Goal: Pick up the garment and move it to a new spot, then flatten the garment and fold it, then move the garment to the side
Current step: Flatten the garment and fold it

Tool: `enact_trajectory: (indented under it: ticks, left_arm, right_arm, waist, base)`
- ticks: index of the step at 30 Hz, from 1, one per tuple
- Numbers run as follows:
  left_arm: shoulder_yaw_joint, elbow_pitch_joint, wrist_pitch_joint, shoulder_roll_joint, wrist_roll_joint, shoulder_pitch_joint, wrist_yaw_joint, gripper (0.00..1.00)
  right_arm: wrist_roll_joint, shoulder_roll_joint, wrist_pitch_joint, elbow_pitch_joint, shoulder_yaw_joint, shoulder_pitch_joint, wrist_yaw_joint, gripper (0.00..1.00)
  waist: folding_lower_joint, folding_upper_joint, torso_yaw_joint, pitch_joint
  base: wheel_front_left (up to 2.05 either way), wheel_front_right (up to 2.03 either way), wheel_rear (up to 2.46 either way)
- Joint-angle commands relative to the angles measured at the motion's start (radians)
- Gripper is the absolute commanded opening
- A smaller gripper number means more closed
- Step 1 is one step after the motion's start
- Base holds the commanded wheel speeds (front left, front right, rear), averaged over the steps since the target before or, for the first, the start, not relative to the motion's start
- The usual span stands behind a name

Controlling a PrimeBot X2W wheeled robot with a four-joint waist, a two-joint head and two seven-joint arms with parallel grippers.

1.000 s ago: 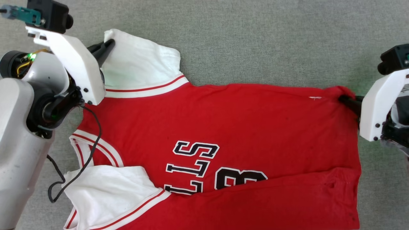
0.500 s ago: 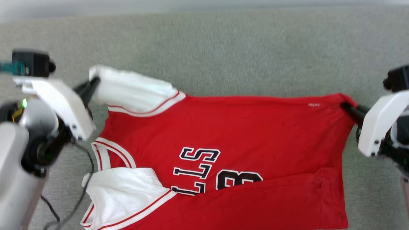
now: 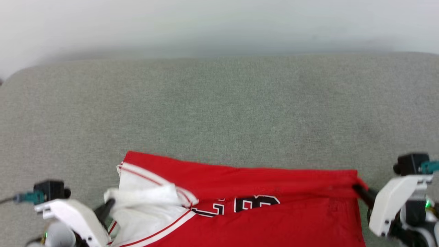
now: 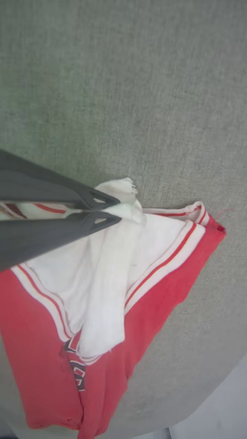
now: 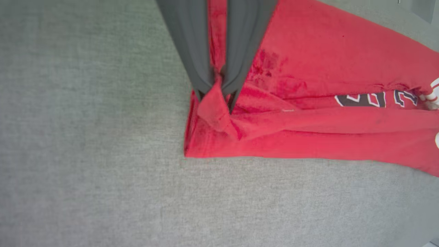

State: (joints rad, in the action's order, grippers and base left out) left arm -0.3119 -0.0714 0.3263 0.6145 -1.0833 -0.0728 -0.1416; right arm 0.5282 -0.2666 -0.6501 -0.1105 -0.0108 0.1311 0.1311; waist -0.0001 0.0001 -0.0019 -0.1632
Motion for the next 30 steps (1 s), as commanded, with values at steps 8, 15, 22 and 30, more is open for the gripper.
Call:
enact_trajectory:
  ticks: [8, 15, 22, 30]
  left_arm:
    - [-0.015, -0.045, -0.012, -0.065, -0.058, 0.122, -0.008, 0.97]
    - [-0.016, -0.065, -0.156, -0.098, 0.033, 0.078, 0.004, 1.0]
    - [-0.001, 0.021, -0.347, -0.125, 0.165, 0.021, -0.039, 1.0]
    - [-0.01, 0.134, -0.527, -0.145, 0.33, -0.036, -0.086, 1.0]
  right_arm:
    - [0.019, 0.034, 0.07, -0.064, 0.002, -0.112, -0.001, 1.0]
    - [0.04, 0.034, 0.155, -0.04, 0.007, -0.147, -0.001, 1.0]
    - [0.029, 0.004, 0.092, 0.099, -0.058, -0.16, -0.001, 1.0]
    - [0.012, -0.013, -0.142, 0.198, -0.171, -0.126, -0.001, 1.0]
  waist:
    - [0.0001, -0.0001, -0.002, 0.024]
    - [0.0001, -0.0001, -0.01, 0.055]
    - [0.0001, -0.0001, -0.019, 0.078]
    - [0.0001, -0.0001, 0.0, 0.08]
  base:
    - [0.0, 0.0, 0.0]
    - [0.0, 0.0, 0.0]
    - [0.0, 0.0, 0.0]
    - [0.0, 0.0, 0.0]
